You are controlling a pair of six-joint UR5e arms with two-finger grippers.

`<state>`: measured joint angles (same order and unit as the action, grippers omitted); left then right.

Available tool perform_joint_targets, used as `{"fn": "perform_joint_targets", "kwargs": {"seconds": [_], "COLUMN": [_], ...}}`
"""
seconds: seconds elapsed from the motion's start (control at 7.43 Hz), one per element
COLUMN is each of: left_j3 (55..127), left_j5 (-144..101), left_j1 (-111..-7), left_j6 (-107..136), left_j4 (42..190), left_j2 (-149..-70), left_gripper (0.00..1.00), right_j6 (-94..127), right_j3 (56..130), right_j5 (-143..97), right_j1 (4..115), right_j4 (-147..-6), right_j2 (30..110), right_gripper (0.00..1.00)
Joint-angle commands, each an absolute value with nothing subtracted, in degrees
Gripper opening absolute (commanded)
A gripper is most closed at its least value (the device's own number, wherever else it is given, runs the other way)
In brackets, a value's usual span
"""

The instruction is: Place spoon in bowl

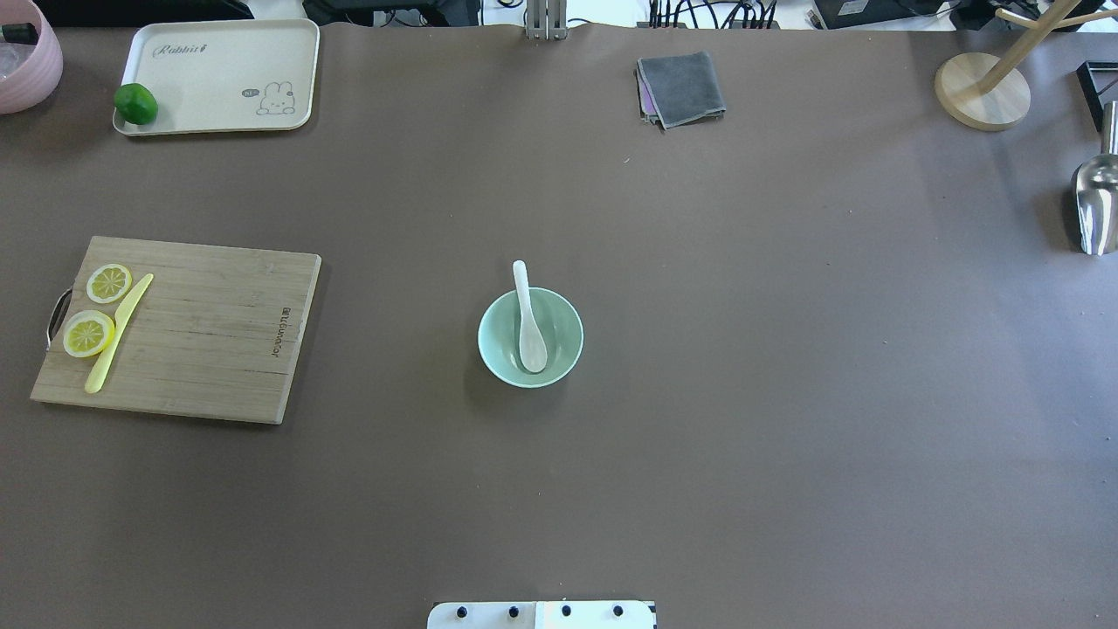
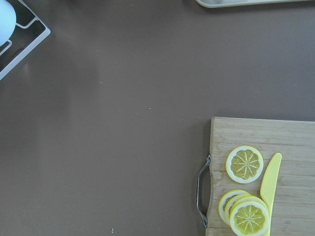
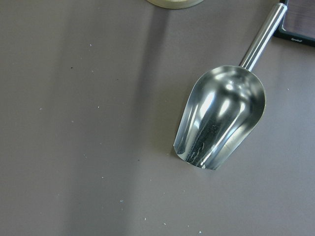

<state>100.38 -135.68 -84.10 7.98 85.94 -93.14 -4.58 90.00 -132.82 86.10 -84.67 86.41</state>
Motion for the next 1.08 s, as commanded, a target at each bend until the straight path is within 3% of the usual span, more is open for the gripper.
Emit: {"fn": "perform_joint_targets", "kwargs": {"seconds": [0.0,0.94], "left_j3": [101.42,103.71], "left_j5": [-135.62,-135.09], "left_j1": [-84.46,-84.55], "left_j6": [8.00,8.44], "left_j4": [85.87,85.87], "left_j2": [-93.52,-91.41], "left_gripper": [0.98,0.98], "right_j6": [-4.66,-5.18], "right_j3": [90.43,91.32], "right_j5": [-133.15,-134.74], "right_j1": [86.22,86.84], "right_j4": [-84.64,-84.73], "right_j2": [87.01,91.67], "right_gripper": [1.00,1.00]}}
